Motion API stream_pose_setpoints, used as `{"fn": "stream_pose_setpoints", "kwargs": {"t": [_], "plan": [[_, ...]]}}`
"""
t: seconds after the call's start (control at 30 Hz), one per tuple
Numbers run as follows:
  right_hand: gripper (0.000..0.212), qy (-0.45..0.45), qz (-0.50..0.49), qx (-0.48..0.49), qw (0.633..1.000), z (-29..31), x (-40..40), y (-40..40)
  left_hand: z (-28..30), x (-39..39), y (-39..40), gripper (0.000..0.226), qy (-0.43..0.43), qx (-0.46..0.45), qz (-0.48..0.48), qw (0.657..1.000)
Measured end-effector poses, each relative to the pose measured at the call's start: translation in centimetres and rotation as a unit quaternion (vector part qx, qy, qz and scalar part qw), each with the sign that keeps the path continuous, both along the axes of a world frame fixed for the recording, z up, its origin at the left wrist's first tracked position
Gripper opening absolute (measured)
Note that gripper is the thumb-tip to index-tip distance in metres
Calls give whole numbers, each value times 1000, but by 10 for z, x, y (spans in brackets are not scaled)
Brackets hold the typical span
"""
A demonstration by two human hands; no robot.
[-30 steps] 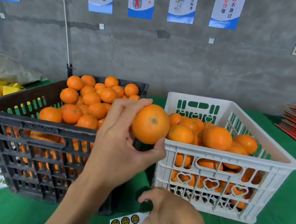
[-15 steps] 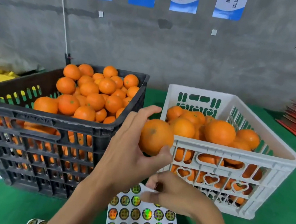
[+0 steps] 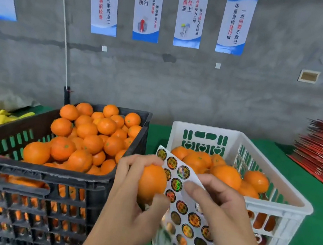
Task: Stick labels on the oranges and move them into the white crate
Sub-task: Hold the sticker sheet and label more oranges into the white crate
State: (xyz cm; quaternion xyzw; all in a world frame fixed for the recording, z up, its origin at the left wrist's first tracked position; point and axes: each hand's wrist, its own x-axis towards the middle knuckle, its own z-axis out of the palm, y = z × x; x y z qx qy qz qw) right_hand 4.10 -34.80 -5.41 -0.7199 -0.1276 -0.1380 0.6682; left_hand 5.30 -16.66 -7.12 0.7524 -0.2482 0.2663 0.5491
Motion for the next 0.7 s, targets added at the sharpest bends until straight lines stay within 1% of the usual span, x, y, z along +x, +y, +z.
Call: {"fn": "stream_pose_setpoints", "kwargs": {"t": [0.07, 0.13, 0.2, 0.3, 0.37, 0.43, 0.53, 0.6, 0.7], "plan": [[15, 4, 11, 0, 1000, 1, -1, 1, -5, 0, -6, 49, 7, 0, 21, 1000], [16, 0, 9, -6, 1000, 0, -2, 1, -8, 1, -10, 55, 9, -3, 53, 999], [16, -7, -1, 2, 1000, -2, -1, 2, -8, 1, -12, 55, -5, 6, 82, 997], [7, -43, -51, -16, 998, -4, -1, 5, -8, 1, -11, 35, -49, 48, 105, 992], [9, -58, -74, -44, 995, -5, -1, 7, -8, 1, -10, 27, -60, 73, 110, 989], [12, -58, -61, -53, 995, -5, 0, 6, -8, 0, -9, 25, -72, 93, 106, 987], [7, -16, 2, -16, 1000, -4, 1, 2, -5, -1, -7, 31, -89, 113, 97, 985], [11, 3, 31, -1, 1000, -5, 2, 0, -6, 0, -6, 34, -83, 118, 90, 985], [22, 11, 35, -5, 999, -6, 1, 2, -7, 0, -6, 28, -74, 115, 84, 987]]}}
